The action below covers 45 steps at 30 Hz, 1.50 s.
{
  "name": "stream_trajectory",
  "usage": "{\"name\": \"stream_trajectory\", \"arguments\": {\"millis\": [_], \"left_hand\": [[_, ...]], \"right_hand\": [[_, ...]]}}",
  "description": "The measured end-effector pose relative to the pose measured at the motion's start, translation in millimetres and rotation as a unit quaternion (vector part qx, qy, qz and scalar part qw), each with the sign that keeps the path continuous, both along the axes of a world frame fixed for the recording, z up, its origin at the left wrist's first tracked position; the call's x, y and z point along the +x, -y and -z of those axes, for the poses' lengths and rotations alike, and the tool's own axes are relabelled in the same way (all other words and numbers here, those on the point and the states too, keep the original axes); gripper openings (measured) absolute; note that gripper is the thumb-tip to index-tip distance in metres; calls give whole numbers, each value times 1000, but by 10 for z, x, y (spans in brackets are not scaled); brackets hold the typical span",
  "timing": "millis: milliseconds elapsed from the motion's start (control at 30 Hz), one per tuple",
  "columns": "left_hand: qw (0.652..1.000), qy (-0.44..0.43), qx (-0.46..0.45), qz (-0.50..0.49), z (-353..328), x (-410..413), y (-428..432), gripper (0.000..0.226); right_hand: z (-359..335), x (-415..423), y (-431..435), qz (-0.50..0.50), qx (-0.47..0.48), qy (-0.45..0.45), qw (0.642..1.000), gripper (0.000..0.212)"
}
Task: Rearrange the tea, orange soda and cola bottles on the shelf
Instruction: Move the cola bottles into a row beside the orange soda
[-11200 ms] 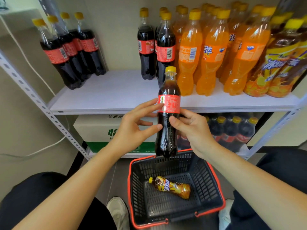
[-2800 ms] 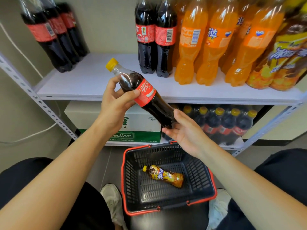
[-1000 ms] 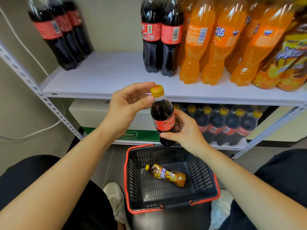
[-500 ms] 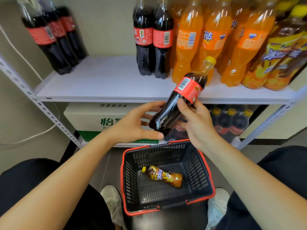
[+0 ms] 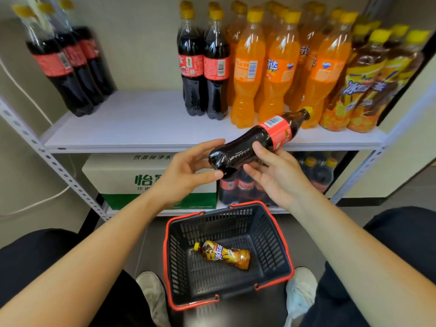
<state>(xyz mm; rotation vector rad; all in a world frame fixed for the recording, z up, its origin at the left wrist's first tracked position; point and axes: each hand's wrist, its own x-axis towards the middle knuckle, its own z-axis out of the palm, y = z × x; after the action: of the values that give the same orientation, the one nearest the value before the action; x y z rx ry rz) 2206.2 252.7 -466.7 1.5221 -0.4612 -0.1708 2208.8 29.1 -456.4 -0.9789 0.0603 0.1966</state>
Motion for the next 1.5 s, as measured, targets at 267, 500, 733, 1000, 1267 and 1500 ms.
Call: {"name": "stream_trajectory", "arguments": {"millis": [267,500,733,1000,1267,1500], "left_hand": [[965,-133,-218,52,85,31,99,52],[952,-175,-252,-8,86,29,171,36],[978,-113,-175,5,110,45,87,46],[997,-72,-25,-17,56,52,-56,47],[988,28,119,-92,47,75,-3,50],[990,45,113,-65,24,175,-8,52]], "right_hand": [[-47,-70,-35,32,74,-45,996,43],[-24,-83,-81,18,82,-64,994,34],[38,-31,-68,32,56,-47,997,49],[42,17,-56,23,-64,55,996,45],[-41,82,-214,38,-194,156,968,54],[-33,156,-319,41,-276,233,932,59]]}}
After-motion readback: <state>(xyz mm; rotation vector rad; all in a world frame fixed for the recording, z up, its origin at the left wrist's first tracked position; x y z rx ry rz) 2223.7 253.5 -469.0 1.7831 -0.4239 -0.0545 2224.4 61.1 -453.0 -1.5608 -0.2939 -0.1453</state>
